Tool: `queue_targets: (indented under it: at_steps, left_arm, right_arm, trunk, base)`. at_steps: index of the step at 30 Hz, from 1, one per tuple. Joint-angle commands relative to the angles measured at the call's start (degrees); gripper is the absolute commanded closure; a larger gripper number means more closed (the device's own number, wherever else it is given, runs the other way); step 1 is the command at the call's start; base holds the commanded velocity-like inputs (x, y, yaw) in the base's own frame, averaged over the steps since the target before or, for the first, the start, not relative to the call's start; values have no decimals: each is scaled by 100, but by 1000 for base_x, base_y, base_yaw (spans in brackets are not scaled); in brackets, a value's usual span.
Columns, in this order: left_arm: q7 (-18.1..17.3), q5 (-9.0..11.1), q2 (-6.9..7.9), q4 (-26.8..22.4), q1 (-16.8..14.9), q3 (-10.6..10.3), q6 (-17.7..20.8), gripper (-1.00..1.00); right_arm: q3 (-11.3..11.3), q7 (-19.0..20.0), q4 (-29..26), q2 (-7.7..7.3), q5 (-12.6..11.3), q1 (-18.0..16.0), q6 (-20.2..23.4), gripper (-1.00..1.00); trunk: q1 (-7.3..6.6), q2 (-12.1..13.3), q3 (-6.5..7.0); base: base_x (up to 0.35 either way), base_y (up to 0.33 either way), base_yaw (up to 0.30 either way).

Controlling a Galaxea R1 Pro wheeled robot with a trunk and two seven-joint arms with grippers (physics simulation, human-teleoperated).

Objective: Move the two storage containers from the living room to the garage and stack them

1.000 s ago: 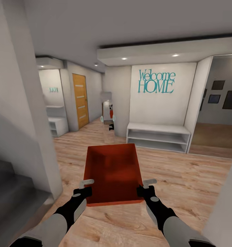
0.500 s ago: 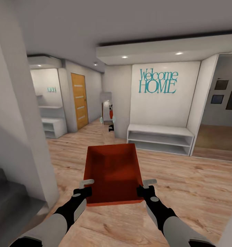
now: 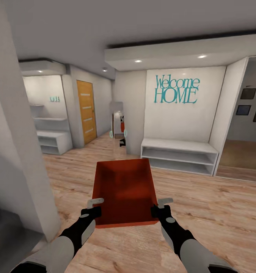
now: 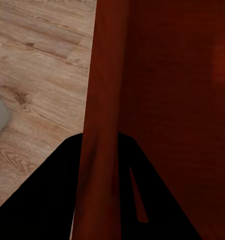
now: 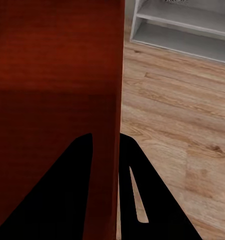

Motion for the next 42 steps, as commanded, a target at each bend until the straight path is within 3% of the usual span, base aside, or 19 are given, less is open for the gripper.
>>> queue_targets:
  at_steps: [1, 42]
  left_arm:
    - [366, 30, 15, -2, 0, 391, 22, 100]
    - [366, 31, 23, 3, 0, 391, 22, 100]
  right_arm:
    - [-153, 9, -12, 5, -434, -5, -98, 100]
    - [-153, 9, -12, -5, -434, -5, -107, 100]
  trunk:
    - [5, -3, -1]
    - [5, -3, -1]
  base:
    - [322, 0, 0]
    - [322, 0, 0]
